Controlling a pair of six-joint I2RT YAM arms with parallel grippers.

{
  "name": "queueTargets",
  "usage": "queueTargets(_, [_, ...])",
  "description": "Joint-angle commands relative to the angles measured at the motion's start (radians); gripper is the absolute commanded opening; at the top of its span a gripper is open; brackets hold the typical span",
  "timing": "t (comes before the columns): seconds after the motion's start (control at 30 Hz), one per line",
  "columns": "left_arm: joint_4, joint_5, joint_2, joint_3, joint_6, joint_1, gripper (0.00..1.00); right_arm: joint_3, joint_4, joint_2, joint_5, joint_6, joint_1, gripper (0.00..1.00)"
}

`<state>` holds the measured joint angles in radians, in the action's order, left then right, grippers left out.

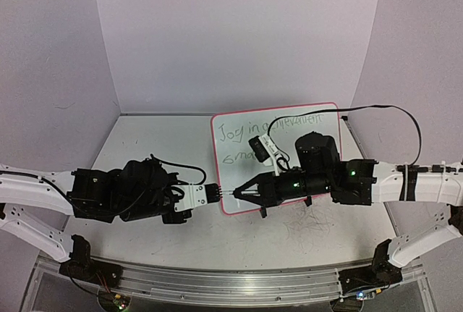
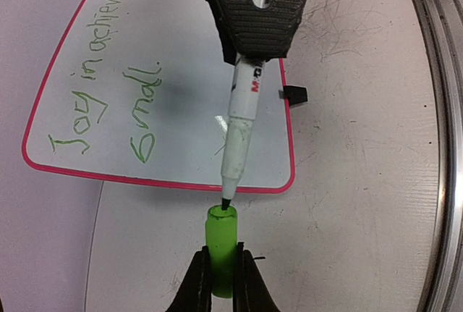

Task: Write a sentence on the whiteboard
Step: Insert the pen cap into the whiteboard marker.

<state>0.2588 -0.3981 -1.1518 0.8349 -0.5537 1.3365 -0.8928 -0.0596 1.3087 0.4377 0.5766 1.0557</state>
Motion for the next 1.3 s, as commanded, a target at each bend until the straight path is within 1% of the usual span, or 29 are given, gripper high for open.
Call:
queueTargets(0.0, [-0.036, -0.018, -0.004, -0.005, -0.012, 0.004, 0.0, 0.01, -0.03, -0.023, 0.0, 0.001, 0.005, 0.0])
queueTargets(0.3, [-0.036, -0.015, -0.006, -0.004, -0.013, 0.003, 0.0, -0.013, -0.036, -0.002, 0.009, -0.011, 0.005, 0.0])
queueTargets(0.73, [-0.034, -0.017, -0.006, 0.001, -0.023, 0.02, 0.0, -0.111, -0.011, 0.104, 0.036, -0.029, 0.005, 0.0])
queueTargets(0.87, [-0.033, -0.028, -0.005, 0.005, -0.022, 0.03, 0.0, -0.157, 0.02, 0.146, 0.057, -0.039, 0.004, 0.0])
queueTargets(0.97, [-0.034, -0.038, 0.002, 0.009, -0.025, 0.041, 0.0, -0.183, 0.028, 0.188, 0.11, -0.045, 0.005, 0.0])
queueTargets(1.13, [-0.038, -0.103, -0.018, 0.037, -0.017, 0.075, 0.0, -0.252, 0.056, 0.278, 0.226, -0.036, 0.003, 0.0])
queueTargets(1.27, [-0.043, -0.237, -0.077, 0.089, -0.009, 0.14, 0.0, -0.307, 0.058, 0.366, 0.318, 0.038, 0.001, 0.0])
